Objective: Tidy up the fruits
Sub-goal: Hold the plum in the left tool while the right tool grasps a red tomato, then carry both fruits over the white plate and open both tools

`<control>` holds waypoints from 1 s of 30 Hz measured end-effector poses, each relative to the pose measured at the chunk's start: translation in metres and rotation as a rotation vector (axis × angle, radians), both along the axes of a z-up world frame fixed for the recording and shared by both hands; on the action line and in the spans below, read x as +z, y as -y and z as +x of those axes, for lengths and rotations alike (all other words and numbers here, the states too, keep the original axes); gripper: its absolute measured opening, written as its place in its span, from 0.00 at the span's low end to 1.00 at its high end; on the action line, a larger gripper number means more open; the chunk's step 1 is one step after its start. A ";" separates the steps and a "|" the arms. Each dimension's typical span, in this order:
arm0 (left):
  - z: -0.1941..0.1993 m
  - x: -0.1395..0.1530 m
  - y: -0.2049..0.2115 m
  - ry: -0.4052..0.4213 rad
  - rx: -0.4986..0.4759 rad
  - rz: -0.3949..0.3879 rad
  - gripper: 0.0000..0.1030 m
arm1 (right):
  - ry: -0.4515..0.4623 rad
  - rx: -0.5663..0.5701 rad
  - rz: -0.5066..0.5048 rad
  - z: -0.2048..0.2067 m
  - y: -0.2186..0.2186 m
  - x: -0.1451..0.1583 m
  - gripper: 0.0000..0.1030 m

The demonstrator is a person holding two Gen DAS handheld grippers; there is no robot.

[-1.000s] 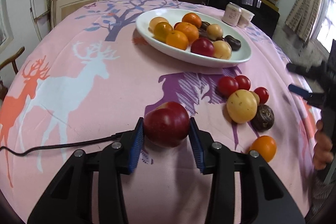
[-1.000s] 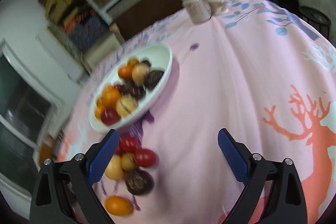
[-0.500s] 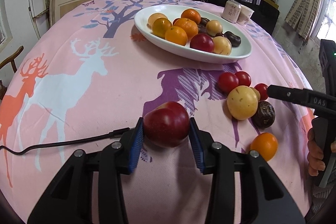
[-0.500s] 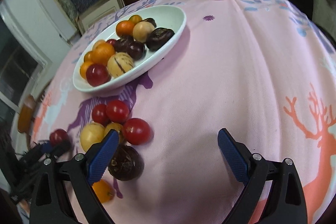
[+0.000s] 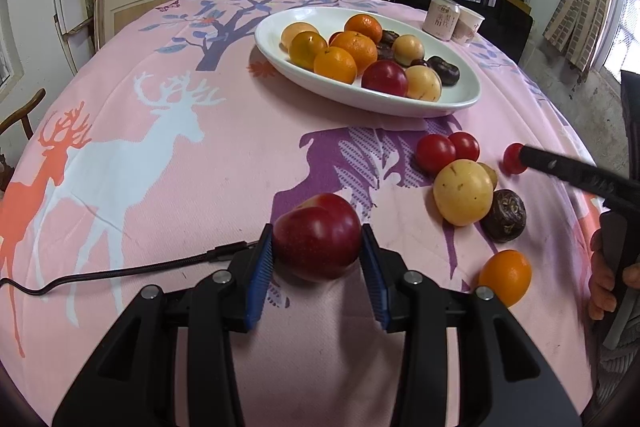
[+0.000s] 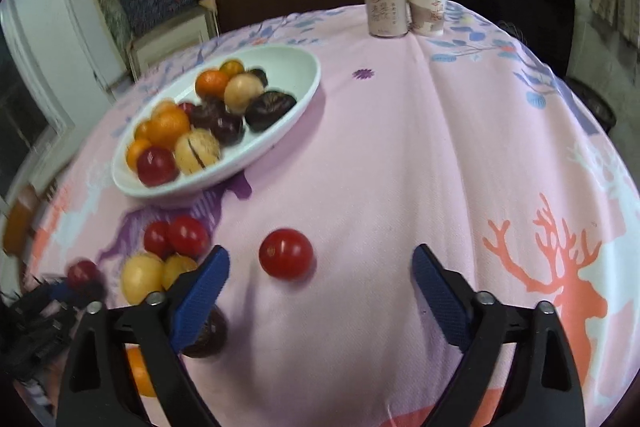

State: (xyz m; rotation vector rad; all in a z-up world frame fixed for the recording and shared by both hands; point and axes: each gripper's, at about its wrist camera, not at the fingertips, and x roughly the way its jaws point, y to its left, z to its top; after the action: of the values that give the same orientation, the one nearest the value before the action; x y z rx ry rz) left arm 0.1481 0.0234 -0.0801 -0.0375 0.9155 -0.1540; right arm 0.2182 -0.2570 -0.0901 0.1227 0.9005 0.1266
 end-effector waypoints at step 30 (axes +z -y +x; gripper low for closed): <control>0.000 -0.001 0.001 -0.002 -0.013 -0.014 0.40 | 0.024 0.093 0.030 0.002 -0.021 0.000 0.30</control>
State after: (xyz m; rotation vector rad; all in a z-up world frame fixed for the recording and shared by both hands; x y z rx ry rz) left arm 0.1478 0.0229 -0.0813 -0.0444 0.9169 -0.1725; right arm 0.2204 -0.2361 -0.0905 0.1072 0.8808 0.2276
